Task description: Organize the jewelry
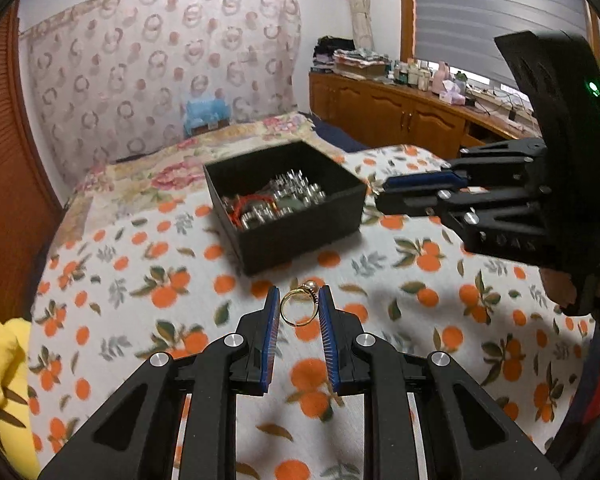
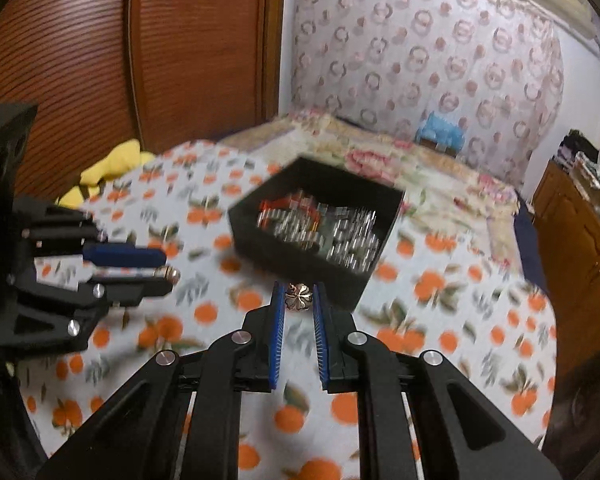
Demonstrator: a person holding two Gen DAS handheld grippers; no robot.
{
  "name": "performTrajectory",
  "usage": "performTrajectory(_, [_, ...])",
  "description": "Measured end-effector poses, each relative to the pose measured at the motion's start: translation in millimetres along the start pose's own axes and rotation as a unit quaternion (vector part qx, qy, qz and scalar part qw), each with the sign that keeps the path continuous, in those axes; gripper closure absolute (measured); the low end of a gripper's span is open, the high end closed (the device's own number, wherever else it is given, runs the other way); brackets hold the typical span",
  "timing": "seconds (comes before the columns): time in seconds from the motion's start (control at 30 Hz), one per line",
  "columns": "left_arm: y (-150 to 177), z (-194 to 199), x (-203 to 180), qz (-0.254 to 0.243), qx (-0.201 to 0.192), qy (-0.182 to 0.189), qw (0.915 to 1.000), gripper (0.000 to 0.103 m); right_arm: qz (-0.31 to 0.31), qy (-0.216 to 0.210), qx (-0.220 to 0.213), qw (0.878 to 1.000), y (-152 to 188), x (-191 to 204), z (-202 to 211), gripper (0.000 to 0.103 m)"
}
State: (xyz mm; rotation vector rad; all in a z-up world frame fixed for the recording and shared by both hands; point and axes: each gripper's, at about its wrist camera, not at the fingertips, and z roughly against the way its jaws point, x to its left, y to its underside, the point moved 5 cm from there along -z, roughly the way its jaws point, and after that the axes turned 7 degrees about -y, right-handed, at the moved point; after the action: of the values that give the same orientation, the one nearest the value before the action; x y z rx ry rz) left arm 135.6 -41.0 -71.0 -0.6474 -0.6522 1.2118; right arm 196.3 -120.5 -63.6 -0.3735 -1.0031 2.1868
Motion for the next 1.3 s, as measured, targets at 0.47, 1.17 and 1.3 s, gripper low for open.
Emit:
performTrajectory(0.47, [-37,-11,22,0.012,-0.016,-0.015,0.9997,0.085,-0.051,-0.006,-0.008,0.999,-42,-38,-46,0.087])
performTrajectory(1.17, [-68,-51,31,0.020,-0.008,-0.030,0.9993,0.085,-0.075,-0.015,-0.009,0.997,-50,-58,-58,0.083])
performTrajectory(1.3, [-75,-62,28,0.018,-0.004,-0.033,0.9993,0.085,-0.080,-0.013,-0.014,0.997,-45,-64,-49,0.082])
